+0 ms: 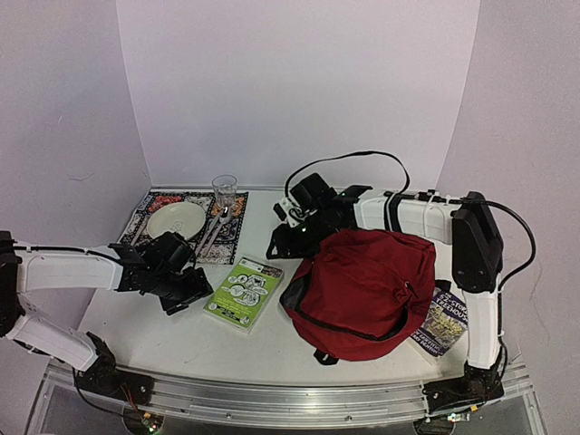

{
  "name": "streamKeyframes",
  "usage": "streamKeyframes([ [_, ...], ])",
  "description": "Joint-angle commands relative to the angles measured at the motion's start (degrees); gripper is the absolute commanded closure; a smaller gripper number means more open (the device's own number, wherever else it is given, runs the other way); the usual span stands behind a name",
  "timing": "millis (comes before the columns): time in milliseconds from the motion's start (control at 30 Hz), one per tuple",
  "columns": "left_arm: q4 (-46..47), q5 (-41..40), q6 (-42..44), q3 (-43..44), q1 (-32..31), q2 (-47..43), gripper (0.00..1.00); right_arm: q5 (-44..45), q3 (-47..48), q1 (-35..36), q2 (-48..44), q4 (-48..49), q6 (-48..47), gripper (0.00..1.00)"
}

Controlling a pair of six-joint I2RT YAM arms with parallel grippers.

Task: Pack the student bag
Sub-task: Move the book to the center of the board, then pick up the book from the center of the board.

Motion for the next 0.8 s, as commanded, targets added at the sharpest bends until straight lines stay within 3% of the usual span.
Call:
streamKeyframes([
  [0,1.8,-0.2,-7.1,-2.9,0.3,-3.6,0.19,1.5,9.1,-1.7,6.5,-3.6,-3.5,0.45],
  [367,10.3,5.3,-10.9,-5.9,0.3,-0.2,0.17,-3.1,18.2,-2.4,18.0,-4.4,-3.5,0.44],
  [767,14.2,8.4,-10.5,-5.9,0.2,3.8,0.17,-10.9,10.2,-1.7,16.2,-1.6,-1.0,0.53],
])
